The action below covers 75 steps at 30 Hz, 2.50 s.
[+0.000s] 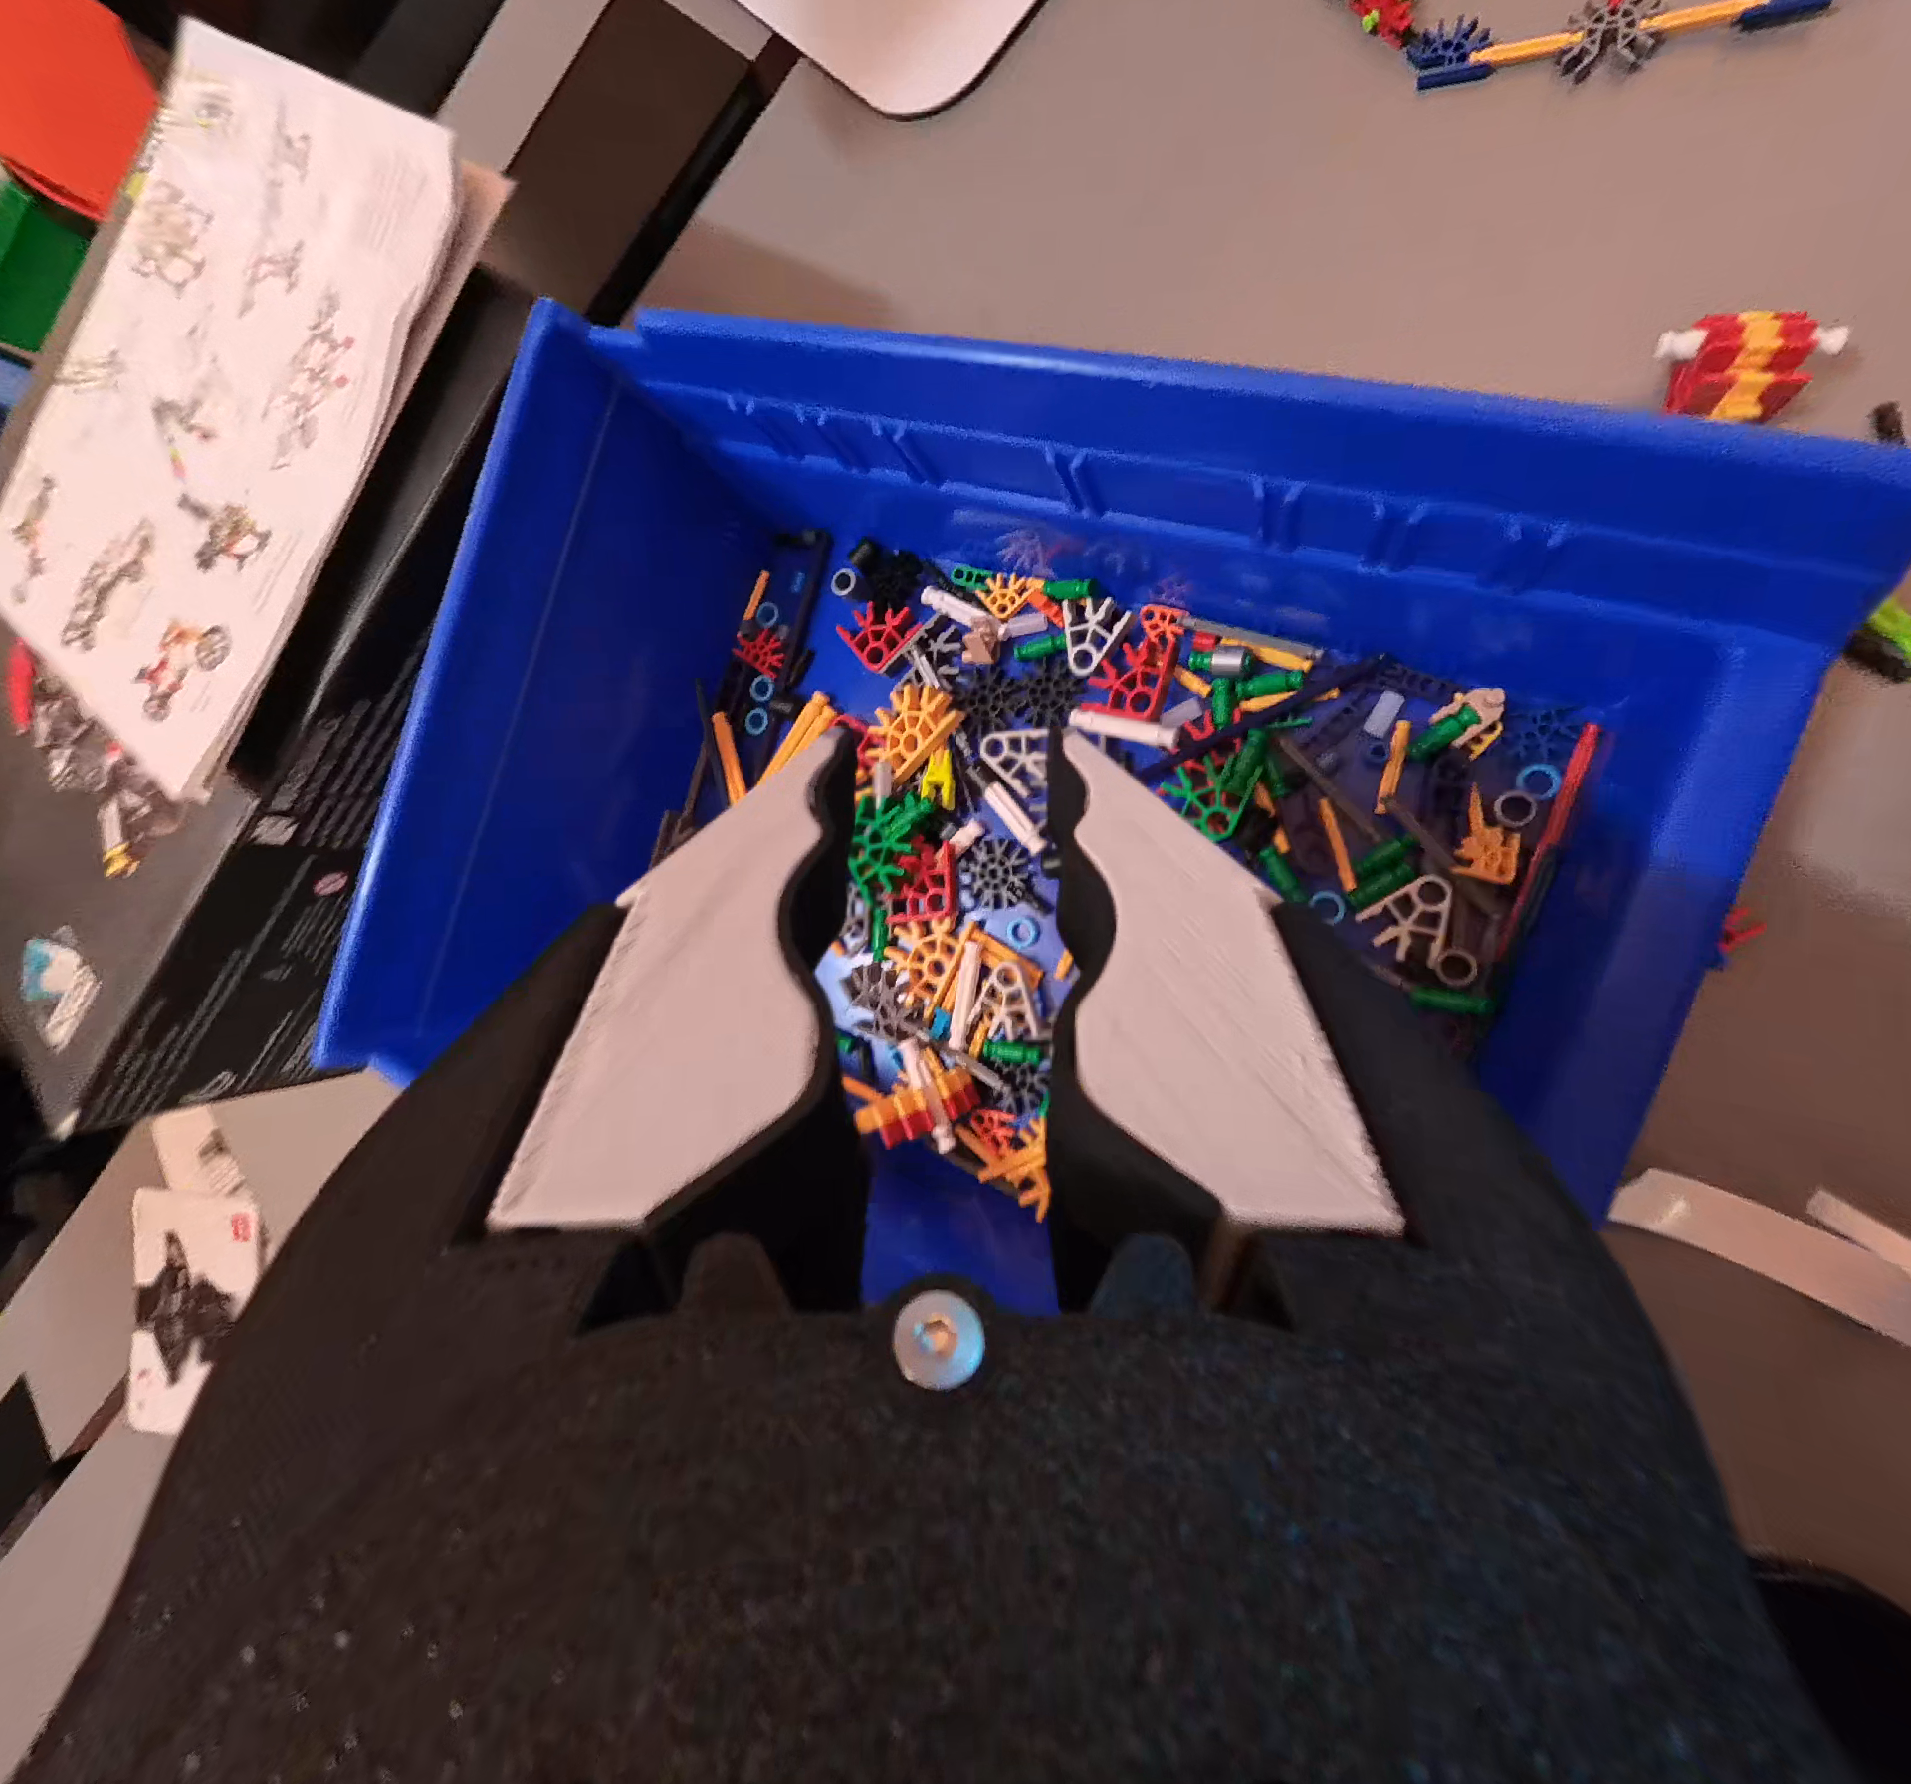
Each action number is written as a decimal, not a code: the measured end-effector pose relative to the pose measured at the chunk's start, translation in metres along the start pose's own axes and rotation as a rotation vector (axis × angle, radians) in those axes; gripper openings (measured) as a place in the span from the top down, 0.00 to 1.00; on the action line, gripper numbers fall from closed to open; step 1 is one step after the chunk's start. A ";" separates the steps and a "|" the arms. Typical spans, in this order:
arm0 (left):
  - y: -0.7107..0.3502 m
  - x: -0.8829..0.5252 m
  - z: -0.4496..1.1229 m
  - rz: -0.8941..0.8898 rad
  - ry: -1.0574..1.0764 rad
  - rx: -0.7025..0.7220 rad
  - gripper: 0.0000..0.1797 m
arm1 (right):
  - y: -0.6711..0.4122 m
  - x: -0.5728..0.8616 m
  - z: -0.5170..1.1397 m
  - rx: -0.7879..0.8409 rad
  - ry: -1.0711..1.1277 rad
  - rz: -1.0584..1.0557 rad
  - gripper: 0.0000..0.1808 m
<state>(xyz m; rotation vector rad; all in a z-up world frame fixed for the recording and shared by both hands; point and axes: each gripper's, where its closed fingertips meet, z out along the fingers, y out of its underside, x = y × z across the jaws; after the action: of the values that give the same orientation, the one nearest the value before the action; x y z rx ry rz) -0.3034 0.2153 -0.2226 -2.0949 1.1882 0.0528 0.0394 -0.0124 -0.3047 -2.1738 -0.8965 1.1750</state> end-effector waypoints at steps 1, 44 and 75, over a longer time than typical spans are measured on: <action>-0.002 0.001 0.006 -0.002 0.023 -0.006 0.81 | 0.000 0.000 0.000 0.000 -0.001 0.000 0.88; 0.060 -0.015 0.095 -0.125 0.250 -0.529 0.86 | -0.004 -0.002 -0.004 0.038 -0.009 -0.017 0.88; 0.077 -0.081 0.018 -0.272 0.092 -0.496 0.77 | -0.003 -0.012 -0.011 0.053 -0.054 -0.044 0.88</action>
<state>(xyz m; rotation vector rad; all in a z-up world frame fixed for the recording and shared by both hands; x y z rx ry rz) -0.4034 0.2611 -0.2496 -2.7046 1.0021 0.1384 0.0426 -0.0205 -0.2907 -2.0783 -0.9208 1.2281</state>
